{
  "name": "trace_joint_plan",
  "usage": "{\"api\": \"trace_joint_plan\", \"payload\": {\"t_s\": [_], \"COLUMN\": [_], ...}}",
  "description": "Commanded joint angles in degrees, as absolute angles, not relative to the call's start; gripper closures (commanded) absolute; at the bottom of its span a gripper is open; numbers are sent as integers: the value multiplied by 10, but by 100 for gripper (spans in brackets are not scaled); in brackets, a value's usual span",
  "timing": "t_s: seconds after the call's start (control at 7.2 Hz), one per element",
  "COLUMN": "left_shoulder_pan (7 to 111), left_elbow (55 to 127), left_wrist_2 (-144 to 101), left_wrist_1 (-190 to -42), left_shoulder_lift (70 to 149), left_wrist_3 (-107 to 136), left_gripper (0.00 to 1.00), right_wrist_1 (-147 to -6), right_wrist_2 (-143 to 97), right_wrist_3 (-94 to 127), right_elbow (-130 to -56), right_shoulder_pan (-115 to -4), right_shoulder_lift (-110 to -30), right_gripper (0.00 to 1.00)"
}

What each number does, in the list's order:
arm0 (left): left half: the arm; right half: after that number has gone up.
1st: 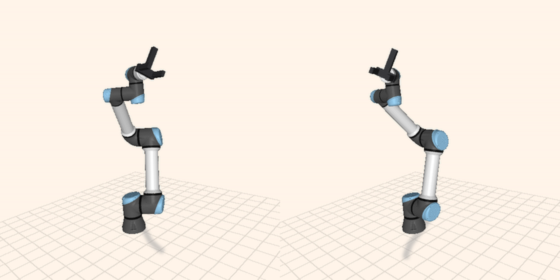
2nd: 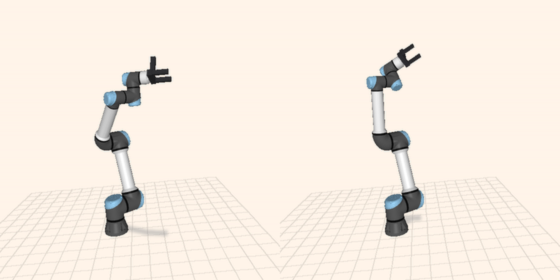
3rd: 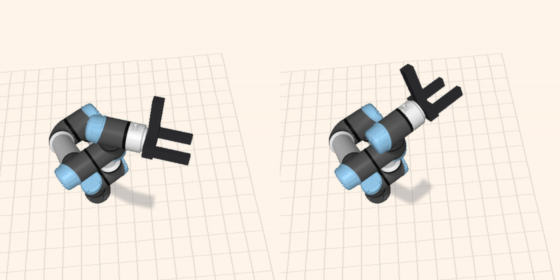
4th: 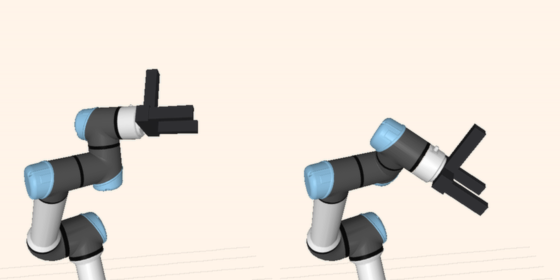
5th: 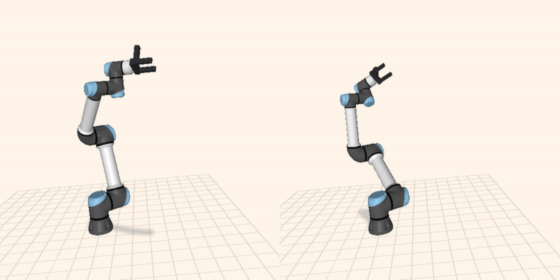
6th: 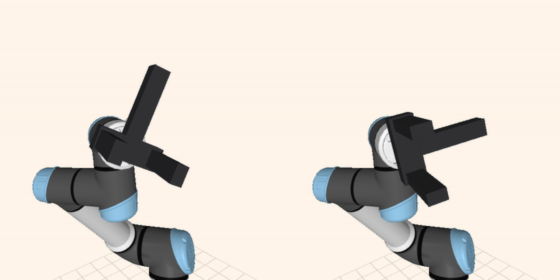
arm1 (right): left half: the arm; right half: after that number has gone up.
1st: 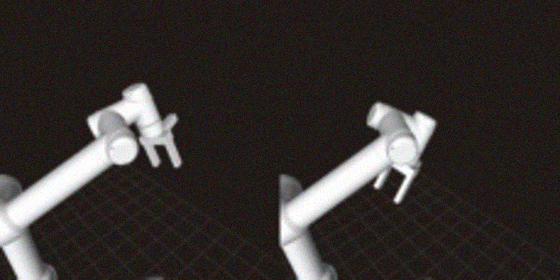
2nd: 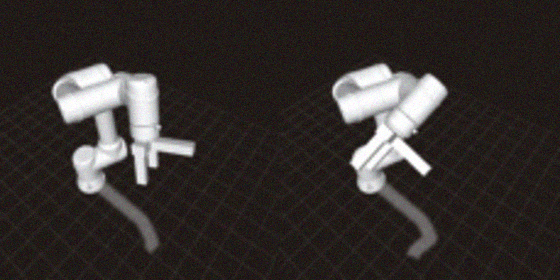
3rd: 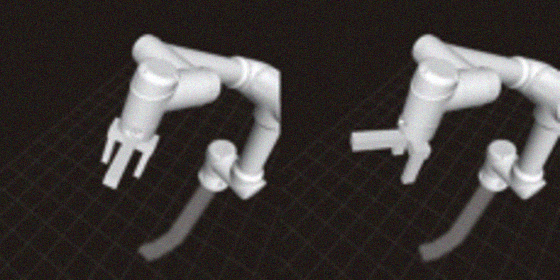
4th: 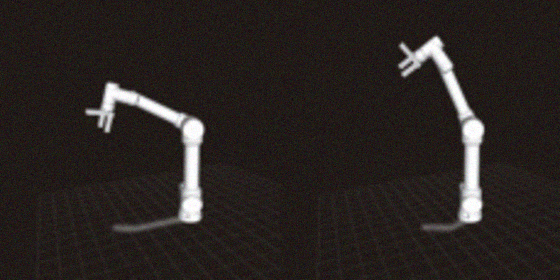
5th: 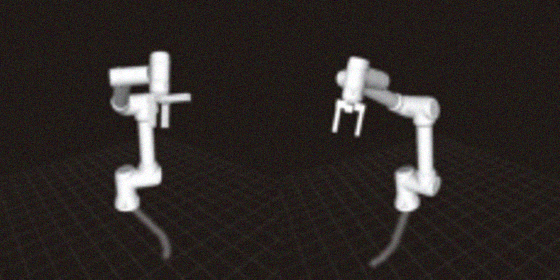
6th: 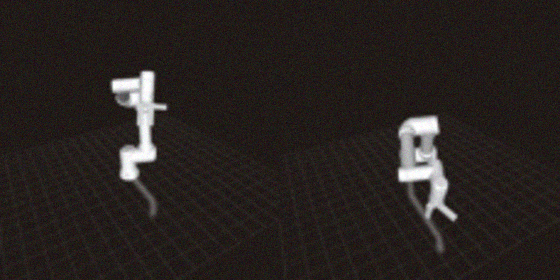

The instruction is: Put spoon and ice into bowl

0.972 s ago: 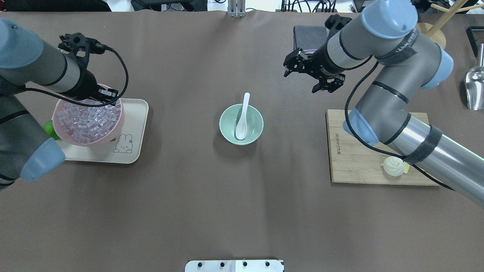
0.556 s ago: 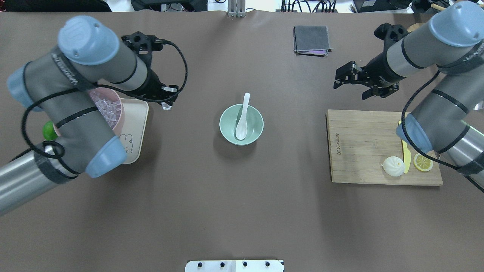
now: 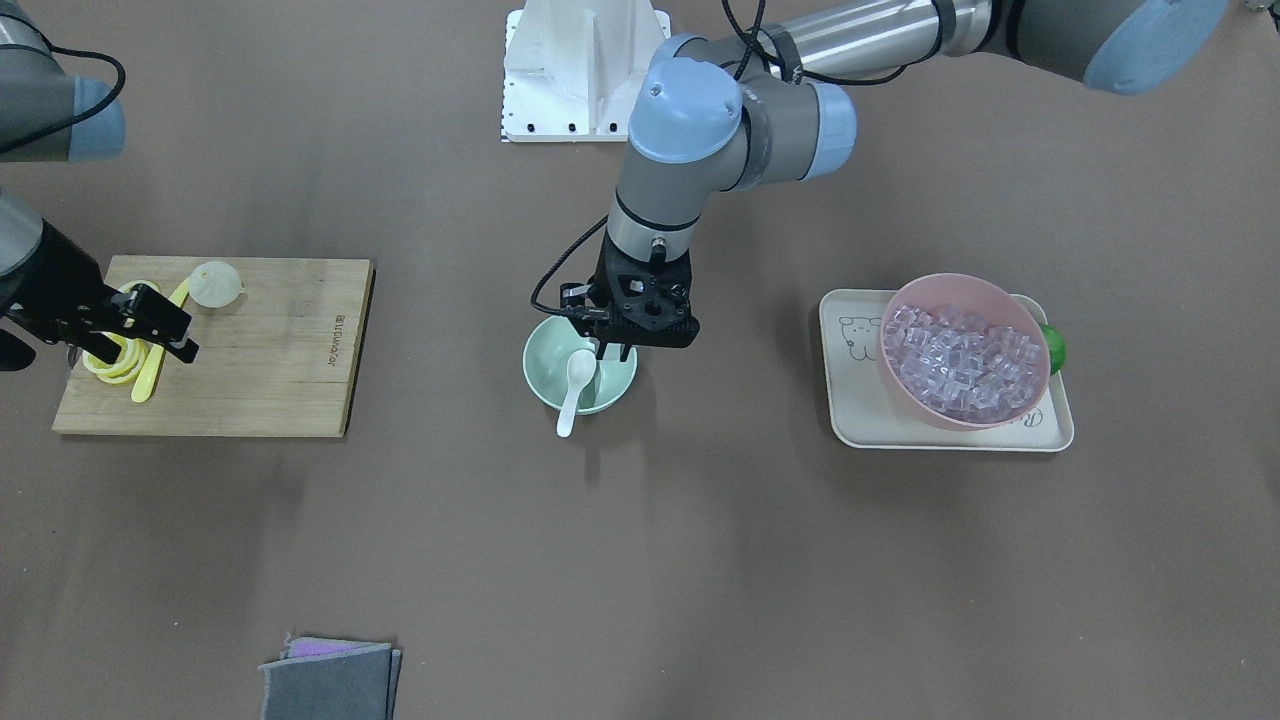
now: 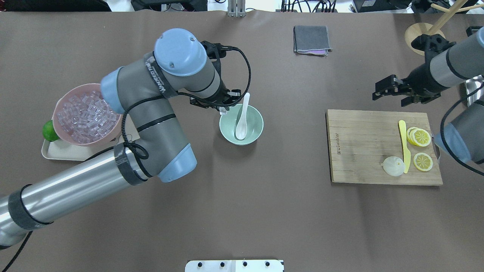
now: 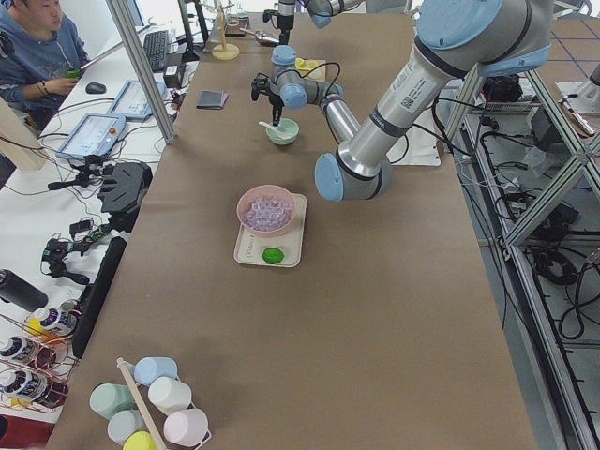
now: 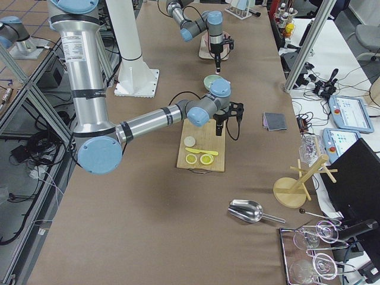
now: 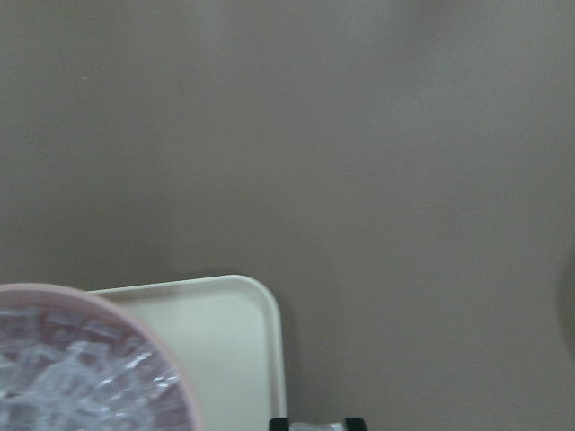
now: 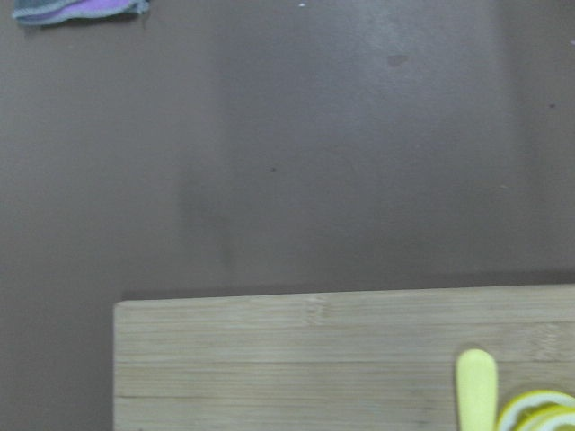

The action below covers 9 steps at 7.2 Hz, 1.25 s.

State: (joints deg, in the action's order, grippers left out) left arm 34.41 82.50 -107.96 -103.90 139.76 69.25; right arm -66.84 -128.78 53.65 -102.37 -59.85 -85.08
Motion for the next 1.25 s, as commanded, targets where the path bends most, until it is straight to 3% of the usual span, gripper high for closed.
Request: {"api": "trace_joint_plan", "payload": {"t_s": [0.0, 0.56, 1.11], "left_shoulder_pan": [344, 470, 647], "left_elbow": [819, 988, 1033], "left_wrist_2": [-1080, -1197, -1226], "left_wrist_1": [-1072, -976, -824], "left_shoulder_lift": [1381, 1234, 1124], "left_wrist_3": [690, 503, 156], "left_gripper": [1, 2, 2], "right_wrist_1": [-669, -671, -673], "right_wrist_2": [-1288, -1303, -1304], "right_wrist_3": [496, 435, 387], "right_elbow": [-1050, -1050, -1048], "right_shoulder_pan": [-620, -665, -690], "right_shoulder_lift": [-903, -934, -954], "right_gripper": [0, 0, 0]}}
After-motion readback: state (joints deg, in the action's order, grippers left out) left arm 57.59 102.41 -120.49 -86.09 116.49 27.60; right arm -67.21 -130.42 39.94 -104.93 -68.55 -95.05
